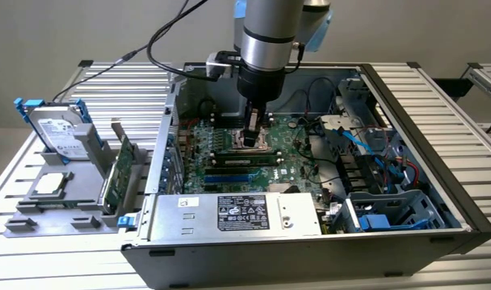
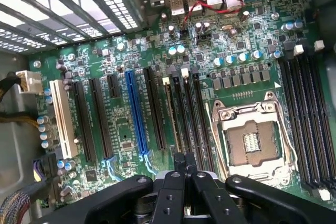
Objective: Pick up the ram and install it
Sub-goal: 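Press down the ram until it locks into place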
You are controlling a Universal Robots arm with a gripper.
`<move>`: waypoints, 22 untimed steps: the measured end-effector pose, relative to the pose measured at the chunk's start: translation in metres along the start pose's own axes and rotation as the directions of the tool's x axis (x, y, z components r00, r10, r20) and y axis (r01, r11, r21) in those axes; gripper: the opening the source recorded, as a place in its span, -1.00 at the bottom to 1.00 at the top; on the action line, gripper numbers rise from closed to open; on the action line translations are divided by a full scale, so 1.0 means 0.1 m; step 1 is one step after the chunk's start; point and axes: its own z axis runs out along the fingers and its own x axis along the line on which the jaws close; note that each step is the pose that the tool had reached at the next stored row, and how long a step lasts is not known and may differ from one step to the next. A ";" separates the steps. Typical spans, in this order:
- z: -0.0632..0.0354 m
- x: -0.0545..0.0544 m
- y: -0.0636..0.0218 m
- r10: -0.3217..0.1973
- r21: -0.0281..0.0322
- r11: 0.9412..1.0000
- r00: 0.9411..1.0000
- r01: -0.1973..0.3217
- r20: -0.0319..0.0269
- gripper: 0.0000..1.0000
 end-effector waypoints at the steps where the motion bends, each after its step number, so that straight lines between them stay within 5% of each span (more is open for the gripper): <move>1: 0.000 0.00 0.000 0.014 -0.001 1.000 1.000 -0.014 0.001 -0.79; 12: -0.001 0.00 0.000 0.150 -0.006 0.989 0.989 -0.150 0.003 -0.79; 22: 0.000 0.00 0.000 0.261 0.000 0.965 0.965 -0.261 -0.004 -0.79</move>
